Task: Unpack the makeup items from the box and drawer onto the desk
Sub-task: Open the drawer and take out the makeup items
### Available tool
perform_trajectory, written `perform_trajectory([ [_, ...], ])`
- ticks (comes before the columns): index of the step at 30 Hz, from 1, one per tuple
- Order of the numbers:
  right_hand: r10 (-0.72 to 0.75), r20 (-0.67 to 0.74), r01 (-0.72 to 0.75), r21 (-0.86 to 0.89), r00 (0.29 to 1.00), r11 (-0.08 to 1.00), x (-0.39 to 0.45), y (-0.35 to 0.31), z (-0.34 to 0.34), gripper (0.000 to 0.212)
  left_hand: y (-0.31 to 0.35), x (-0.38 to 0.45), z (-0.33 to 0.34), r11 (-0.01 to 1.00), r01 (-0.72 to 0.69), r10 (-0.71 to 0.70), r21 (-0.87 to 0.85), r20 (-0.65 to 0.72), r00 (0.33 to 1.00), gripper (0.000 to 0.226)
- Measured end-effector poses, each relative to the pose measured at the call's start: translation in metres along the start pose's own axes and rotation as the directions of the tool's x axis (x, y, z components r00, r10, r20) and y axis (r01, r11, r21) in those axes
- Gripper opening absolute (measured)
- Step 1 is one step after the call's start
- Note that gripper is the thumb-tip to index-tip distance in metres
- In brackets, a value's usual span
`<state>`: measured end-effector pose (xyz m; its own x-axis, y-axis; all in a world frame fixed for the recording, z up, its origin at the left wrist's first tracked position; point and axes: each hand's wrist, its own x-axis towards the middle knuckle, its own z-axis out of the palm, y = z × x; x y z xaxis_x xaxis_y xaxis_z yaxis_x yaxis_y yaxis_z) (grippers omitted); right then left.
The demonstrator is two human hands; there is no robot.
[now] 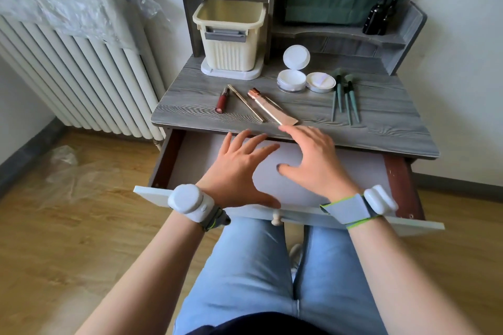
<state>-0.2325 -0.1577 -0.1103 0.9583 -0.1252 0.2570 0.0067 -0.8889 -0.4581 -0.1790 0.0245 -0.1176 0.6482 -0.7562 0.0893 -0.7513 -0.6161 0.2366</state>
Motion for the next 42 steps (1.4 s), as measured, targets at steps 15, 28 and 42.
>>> perform_trajectory([
  [15, -0.052, 0.250, 0.123, -0.279, 0.967, 0.952, -0.030, 0.008, -0.006, 0.119, 0.027, 0.005, 0.005, 0.990, -0.001, 0.004, 0.140, -0.025, 1.000, 0.111],
  [28, -0.118, -0.067, 0.084, -0.378, 0.991, 0.922, -0.008, 0.011, 0.007, 0.091, 0.008, 0.030, -0.006, 0.992, 0.009, -0.036, -0.125, -0.221, 0.975, 0.089],
  [42, -0.184, -0.391, 0.023, -0.382, 0.902, 0.924, 0.022, 0.033, 0.034, 0.038, -0.003, 0.079, 0.018, 0.977, 0.177, -0.213, -0.118, -0.485, 0.848, 0.044],
])
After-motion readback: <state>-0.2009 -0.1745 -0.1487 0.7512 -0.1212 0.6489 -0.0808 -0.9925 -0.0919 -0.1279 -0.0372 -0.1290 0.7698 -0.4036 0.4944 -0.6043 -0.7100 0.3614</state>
